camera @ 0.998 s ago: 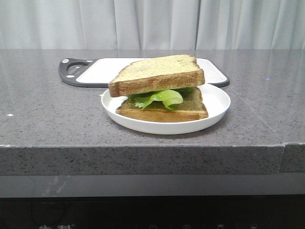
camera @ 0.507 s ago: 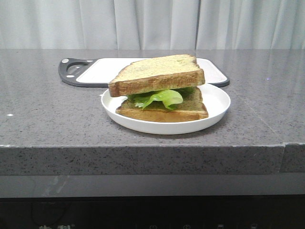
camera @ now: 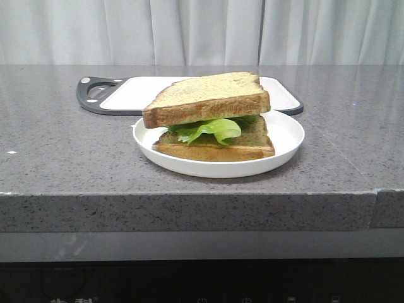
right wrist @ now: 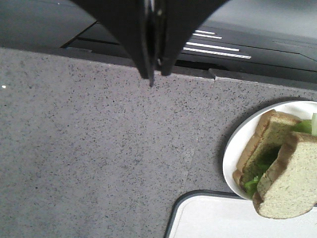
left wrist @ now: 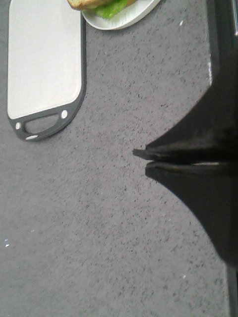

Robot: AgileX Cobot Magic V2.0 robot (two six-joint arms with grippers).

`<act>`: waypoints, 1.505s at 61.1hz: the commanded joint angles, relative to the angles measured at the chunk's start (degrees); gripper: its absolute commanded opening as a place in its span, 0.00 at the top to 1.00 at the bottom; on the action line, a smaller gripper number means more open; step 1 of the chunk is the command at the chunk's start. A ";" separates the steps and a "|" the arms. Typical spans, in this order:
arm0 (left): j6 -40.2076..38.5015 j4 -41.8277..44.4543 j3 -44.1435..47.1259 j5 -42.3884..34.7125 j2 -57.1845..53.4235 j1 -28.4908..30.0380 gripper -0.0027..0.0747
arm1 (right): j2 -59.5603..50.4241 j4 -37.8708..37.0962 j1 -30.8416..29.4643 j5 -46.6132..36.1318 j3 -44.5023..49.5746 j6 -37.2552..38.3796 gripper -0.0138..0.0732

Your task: Left arm grabs bread, right arm adds lettuce

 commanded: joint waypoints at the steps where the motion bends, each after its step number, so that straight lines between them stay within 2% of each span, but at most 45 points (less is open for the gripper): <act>1: 0.38 1.35 2.02 -8.75 -3.51 0.00 0.99 | 0.31 0.32 -0.36 -3.64 -1.07 0.02 0.92; 14: 0.38 -1.28 19.92 -26.48 -15.39 0.00 0.99 | 0.31 0.32 -0.36 -3.64 -1.07 0.02 0.92; 26: 0.38 -3.27 33.28 -37.71 -24.32 0.00 0.99 | 0.31 0.32 -0.36 -3.64 -1.07 0.02 0.92; 47: 0.38 -3.27 43.12 -48.85 -29.85 1.52 0.99 | 0.31 0.32 -0.36 -3.58 -1.07 0.02 0.92; 92: 0.38 -3.27 43.92 -48.68 -29.74 1.52 0.99 | 0.31 0.32 -0.36 -3.53 -1.07 0.02 0.92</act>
